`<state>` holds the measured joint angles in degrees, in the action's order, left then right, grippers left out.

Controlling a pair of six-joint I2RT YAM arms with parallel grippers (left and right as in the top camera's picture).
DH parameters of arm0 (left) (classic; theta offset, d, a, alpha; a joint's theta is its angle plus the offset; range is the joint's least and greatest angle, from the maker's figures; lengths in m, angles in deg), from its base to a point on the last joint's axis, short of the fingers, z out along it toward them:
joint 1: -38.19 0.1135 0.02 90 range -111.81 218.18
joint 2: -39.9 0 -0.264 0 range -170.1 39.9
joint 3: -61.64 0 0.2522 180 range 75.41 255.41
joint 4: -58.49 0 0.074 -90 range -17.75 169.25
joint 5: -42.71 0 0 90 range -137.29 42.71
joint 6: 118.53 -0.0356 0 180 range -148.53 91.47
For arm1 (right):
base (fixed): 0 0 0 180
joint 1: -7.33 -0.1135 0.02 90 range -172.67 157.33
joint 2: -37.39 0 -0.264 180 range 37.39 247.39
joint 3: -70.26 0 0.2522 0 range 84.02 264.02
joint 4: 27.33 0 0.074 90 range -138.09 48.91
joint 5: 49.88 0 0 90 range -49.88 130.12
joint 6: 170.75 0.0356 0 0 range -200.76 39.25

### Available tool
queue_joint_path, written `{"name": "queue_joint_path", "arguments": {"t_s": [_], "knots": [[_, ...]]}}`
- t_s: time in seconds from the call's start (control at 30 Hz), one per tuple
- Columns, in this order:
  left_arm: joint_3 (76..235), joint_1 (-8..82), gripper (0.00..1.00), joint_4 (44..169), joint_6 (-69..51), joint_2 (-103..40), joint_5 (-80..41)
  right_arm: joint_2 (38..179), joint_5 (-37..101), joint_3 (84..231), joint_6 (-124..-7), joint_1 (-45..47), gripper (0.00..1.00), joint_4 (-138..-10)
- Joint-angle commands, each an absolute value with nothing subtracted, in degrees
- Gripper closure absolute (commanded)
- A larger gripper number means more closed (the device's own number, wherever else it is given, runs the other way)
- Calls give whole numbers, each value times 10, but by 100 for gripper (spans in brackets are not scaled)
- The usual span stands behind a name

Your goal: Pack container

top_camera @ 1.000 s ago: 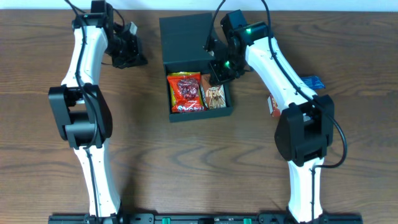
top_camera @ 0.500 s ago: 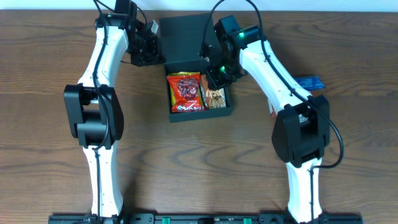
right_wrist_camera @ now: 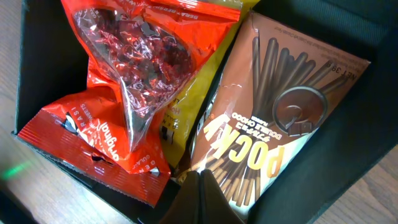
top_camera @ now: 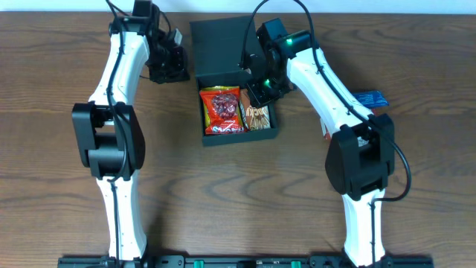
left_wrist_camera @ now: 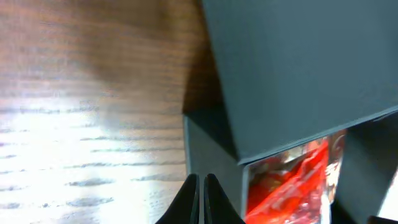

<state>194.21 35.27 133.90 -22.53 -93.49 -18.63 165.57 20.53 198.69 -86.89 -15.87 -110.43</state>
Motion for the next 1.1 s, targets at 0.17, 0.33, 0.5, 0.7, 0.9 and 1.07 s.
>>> {"name": "queue_joint_path", "arguments": {"t_s": [0.17, 0.33, 0.5, 0.7, 0.9, 1.07], "knots": [[1871, 353, 94, 1277, -198, -920, -144, 1645, 206, 1982, -877, -160, 99, -1096], [1861, 336, 94, 1233, -183, -920, -131, 1655, 185, 1982, -877, -161, 99, -1101], [1861, 328, 94, 1223, -180, -920, -130, 1667, 180, 1982, -886, -171, 98, -1107], [1861, 324, 94, 1197, -180, -920, -117, 1682, 175, 1982, -889, -185, 98, -1116], [1861, 321, 94, 1184, -176, -920, -117, 1683, 172, 1982, -890, -189, 99, -1114], [1861, 316, 94, 1185, -176, -920, -117, 1693, 171, 1982, -890, -190, 99, -1104]]}}
